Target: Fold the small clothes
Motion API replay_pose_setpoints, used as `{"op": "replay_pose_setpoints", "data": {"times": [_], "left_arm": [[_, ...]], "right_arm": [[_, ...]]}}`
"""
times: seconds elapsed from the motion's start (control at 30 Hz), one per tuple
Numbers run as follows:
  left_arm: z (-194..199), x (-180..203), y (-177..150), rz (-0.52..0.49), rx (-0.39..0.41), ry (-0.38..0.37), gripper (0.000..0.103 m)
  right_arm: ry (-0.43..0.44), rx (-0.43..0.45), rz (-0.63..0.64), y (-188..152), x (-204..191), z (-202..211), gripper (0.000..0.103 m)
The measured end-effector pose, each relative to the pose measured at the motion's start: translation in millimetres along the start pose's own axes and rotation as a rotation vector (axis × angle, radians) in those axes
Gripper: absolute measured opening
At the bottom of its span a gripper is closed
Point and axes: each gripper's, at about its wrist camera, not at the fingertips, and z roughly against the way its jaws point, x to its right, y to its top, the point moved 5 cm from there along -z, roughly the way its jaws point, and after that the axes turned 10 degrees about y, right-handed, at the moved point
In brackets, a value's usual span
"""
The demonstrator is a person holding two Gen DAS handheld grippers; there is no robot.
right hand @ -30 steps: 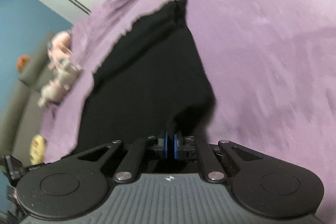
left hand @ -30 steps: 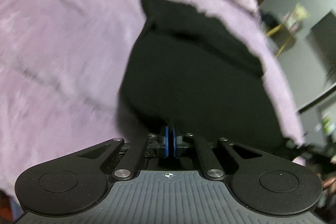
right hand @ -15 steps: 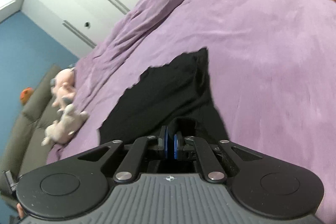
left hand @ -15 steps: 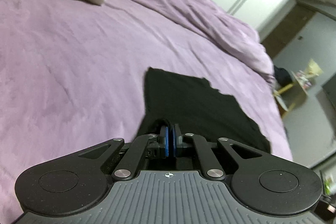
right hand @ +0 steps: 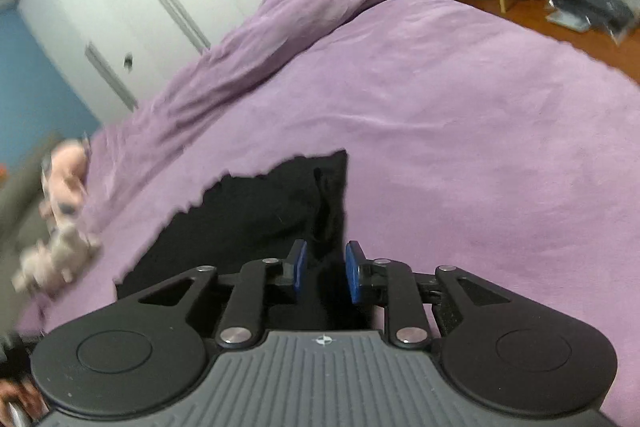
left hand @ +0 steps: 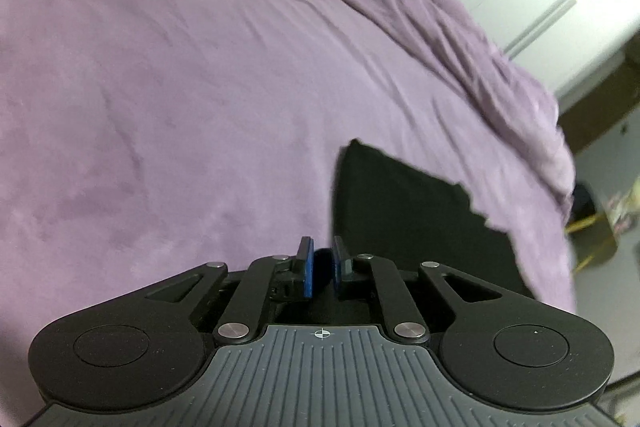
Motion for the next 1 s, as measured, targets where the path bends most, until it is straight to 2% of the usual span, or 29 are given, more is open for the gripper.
{"op": "replay_pose_setpoints", "data": {"times": [0.07, 0.17, 0.3, 0.43, 0.53, 0.7, 0.77, 0.83, 0.9, 0.93, 0.97, 1.0], "left_arm": [[5.9, -4.4, -5.1, -0.118, 0.011, 0.024, 0.014], [14.8, -8.8, -21.3, -0.305, 0.037, 0.063, 0.019], [15.1, -10.6, -43.5, -0.491, 0.023, 0.088, 0.02], [0.9, 10.1, -49.3, -0.641, 0.047, 0.136, 0.021], [-13.1, 30.1, -41.6, -0.671, 0.061, 0.122, 0.024], [-30.2, 56.8, -34.0, -0.74, 0.112, 0.148, 0.027], [-35.9, 61.0, -32.2, -0.737, 0.122, 0.135, 0.027], [-39.8, 61.4, -28.2, -0.698, 0.12, 0.102, 0.025], [-40.7, 58.7, -23.5, -0.647, 0.121, 0.07, 0.019], [-41.4, 57.1, -21.4, -0.619, 0.117, 0.059, 0.018], [-40.8, 55.0, -19.5, -0.595, 0.114, 0.047, 0.009], [-40.3, 53.9, -18.0, -0.575, 0.111, 0.034, 0.005]], "right_arm": [[-0.024, -0.035, 0.086, -7.4, -0.6, 4.6, 0.023], [-0.046, -0.063, 0.144, -15.7, 2.4, 9.9, 0.027], [-0.068, -0.104, 0.246, -25.7, -3.1, 2.7, 0.046], [-0.073, -0.147, 0.368, -31.1, -22.7, -19.0, 0.047], [-0.083, -0.138, 0.43, -26.8, -35.4, -33.3, 0.049], [-0.084, -0.121, 0.44, -11.6, -37.8, -56.8, 0.049], [-0.078, -0.118, 0.437, -8.2, -36.6, -63.9, 0.049], [-0.074, -0.119, 0.431, -5.8, -35.9, -69.6, 0.043], [-0.066, -0.107, 0.418, -3.1, -35.7, -71.0, 0.022], [-0.058, -0.102, 0.401, -1.3, -35.2, -71.2, 0.02], [-0.051, -0.094, 0.383, 0.1, -34.5, -70.6, 0.016], [-0.041, -0.084, 0.363, 1.9, -34.0, -69.3, 0.012]]}}
